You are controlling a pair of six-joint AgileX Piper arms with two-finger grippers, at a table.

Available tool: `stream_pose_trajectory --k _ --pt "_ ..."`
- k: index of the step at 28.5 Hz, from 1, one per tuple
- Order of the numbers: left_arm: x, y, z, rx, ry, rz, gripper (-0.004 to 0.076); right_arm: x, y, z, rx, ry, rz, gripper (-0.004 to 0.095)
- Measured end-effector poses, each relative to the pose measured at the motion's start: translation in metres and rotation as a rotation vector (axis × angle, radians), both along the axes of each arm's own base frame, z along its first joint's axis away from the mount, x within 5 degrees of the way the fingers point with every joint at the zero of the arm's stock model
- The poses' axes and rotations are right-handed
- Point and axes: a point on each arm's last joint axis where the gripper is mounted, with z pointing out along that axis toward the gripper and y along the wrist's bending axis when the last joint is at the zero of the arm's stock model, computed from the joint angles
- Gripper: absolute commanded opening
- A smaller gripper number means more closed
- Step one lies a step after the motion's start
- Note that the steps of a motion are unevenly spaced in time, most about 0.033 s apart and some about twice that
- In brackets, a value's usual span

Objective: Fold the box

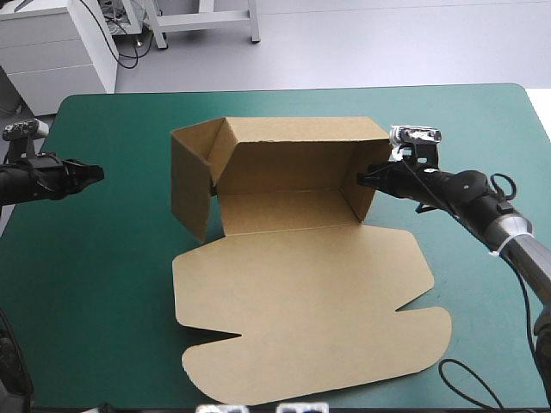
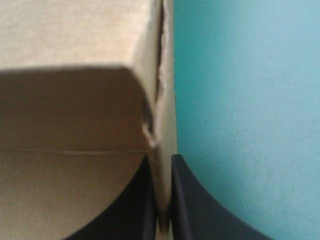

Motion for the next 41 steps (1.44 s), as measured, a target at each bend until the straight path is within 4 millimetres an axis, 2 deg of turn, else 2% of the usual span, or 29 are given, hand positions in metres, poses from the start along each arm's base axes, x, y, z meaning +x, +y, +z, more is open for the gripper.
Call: stream_pose_trajectory --k 4,10,16,19,24,29,34,41 --pt "0.001 0.0 0.0 0.004 -0.004 0.003 0.0006 0.0 -0.006 0.009 -0.032 0.081 0.024 -0.0011" --pt "0.001 0.0 0.0 0.008 -0.007 0.006 0.0006 -0.001 -0.006 0.043 -0.119 0.193 0.084 -0.0008" --pt "0.003 0.001 0.001 0.008 -0.024 0.025 0.0006 -0.009 -0.011 0.076 -0.178 0.323 0.057 -0.0008" --pt "0.003 0.0 0.002 -0.007 -0.032 0.028 0.0006 -0.017 -0.013 0.089 -0.201 0.406 0.064 -0.0007" --pt "0.005 -0.004 0.004 -0.027 -0.041 0.019 0.0006 -0.021 -0.013 0.105 -0.184 0.423 0.044 -0.0007" --pt "0.008 -0.016 0.003 -0.028 -0.038 -0.023 0.0006 -0.011 -0.011 0.095 -0.176 0.46 0.037 -0.0007" --pt "0.009 -0.022 0.003 -0.027 -0.039 -0.041 0.0006 0.013 -0.008 0.06 -0.185 0.564 0.038 -0.0007" --pt "0.009 -0.022 0.003 -0.026 -0.041 -0.038 0.0006 0.04 -0.004 0.053 -0.178 0.559 0.035 -0.0007"
